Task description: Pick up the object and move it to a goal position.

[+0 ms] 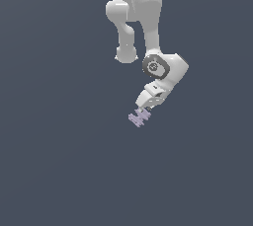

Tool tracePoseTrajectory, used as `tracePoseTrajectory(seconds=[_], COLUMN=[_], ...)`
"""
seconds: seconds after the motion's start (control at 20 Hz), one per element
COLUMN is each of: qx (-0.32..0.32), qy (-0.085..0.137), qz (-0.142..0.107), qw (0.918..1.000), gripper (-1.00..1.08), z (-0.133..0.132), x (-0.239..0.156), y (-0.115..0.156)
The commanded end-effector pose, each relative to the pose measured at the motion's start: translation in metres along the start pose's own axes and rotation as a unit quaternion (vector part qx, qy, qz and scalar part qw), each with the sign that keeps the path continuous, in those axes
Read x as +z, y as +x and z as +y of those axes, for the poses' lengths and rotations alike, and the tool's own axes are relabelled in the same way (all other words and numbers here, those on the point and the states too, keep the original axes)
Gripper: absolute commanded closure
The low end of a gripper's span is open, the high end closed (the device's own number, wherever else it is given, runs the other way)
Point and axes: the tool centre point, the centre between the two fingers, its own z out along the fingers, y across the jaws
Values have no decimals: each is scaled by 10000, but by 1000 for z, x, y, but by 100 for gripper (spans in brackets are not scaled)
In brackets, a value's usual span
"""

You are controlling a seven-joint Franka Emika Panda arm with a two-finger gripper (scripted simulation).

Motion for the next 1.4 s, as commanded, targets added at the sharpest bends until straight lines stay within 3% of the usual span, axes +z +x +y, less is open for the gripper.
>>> tracePoseTrajectory(seconds=[0.0, 0.2, 0.25, 0.9, 1.35], qx=[-3, -10, -10, -10, -5], qy=[0, -5, -5, -8, 10], qz=[-2, -3, -3, -3, -11], qw=[10000, 10000, 10000, 10000, 10000], gripper=[-60, -60, 108, 108, 108], z=[0, 0, 0, 4, 49], x=[8, 12, 12, 10, -11], y=[0, 0, 0, -1, -19])
